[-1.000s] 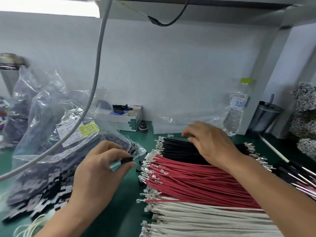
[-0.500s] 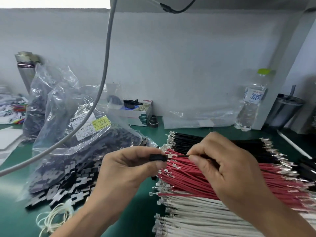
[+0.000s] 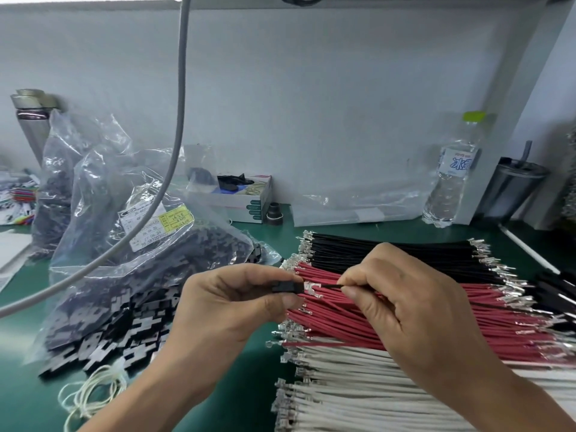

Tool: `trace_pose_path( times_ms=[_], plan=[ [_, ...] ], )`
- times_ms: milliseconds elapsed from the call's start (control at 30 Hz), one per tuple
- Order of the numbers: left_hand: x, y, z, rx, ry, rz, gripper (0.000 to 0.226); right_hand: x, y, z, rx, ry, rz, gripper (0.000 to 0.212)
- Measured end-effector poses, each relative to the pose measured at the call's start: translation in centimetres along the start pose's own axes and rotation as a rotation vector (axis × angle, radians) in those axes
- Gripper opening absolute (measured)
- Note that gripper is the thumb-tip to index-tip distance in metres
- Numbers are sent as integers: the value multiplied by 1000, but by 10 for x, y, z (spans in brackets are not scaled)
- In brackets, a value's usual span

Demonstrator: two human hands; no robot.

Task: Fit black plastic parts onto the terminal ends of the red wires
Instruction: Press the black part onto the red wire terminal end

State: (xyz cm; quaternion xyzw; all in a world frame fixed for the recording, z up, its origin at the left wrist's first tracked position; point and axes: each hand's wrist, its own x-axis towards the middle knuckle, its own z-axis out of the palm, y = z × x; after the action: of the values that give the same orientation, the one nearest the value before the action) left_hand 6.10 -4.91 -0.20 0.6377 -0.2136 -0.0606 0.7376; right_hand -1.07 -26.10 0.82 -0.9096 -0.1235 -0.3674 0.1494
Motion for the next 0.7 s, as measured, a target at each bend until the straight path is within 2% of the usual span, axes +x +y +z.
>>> trace_pose_path(
  times_ms=[167,333,700],
  plan=[
    [-1,1,-2,10,4,-9,29,-1,-1,2,69,-17,-6,21],
    [1,-1,-2,-72,-5,-59,30,0,-1,-1,126,-10,68,21],
    [0,-3,-1,-110,-28,-70,31,2,-5,-1,99,-41,12,14]
  ],
)
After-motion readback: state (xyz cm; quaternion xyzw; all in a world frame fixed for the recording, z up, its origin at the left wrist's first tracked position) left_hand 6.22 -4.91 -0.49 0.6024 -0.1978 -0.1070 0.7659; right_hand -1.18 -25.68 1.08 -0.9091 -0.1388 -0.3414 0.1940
